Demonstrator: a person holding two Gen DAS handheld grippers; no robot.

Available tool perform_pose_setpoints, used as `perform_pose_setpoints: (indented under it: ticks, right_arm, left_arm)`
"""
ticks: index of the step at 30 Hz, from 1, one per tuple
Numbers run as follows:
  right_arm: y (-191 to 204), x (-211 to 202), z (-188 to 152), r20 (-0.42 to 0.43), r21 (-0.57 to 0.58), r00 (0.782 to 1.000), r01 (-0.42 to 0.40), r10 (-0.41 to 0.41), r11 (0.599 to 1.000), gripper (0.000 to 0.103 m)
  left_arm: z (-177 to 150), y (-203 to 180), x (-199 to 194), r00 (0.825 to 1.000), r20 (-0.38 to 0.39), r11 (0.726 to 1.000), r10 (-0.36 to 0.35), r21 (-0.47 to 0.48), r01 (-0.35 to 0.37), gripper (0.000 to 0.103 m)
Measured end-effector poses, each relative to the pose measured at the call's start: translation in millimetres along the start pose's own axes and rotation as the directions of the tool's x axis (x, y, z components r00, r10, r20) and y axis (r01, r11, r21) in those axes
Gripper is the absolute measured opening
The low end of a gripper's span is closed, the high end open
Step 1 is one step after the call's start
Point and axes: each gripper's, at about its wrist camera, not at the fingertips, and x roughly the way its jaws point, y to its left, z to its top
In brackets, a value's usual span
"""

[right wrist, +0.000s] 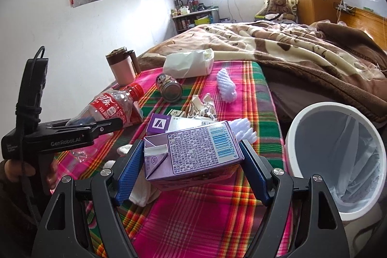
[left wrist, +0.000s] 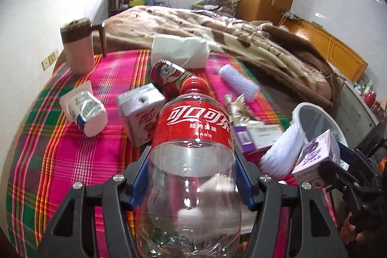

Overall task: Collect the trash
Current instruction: 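Carry both items to the white wastebasket and release them inside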

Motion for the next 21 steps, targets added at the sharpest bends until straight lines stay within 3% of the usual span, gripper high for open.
perform_pose_setpoints:
  ticks: [11,21]
  right_arm:
    - [-33,-31,11,0.085,0.067,0.993,0.081,-0.086,0.994,0.079]
    - [-80,-46,14,0.112,0.158,0.968,0.204,-0.223,0.966,0.079]
  left_arm:
    - [12,-56,-12,0.993,0.048,0.991,-0.111,0.083,0.107,0.064]
    - [18,-120,0,0.978,0.051,0.966,-0.2,0.18,0.188,0.064]
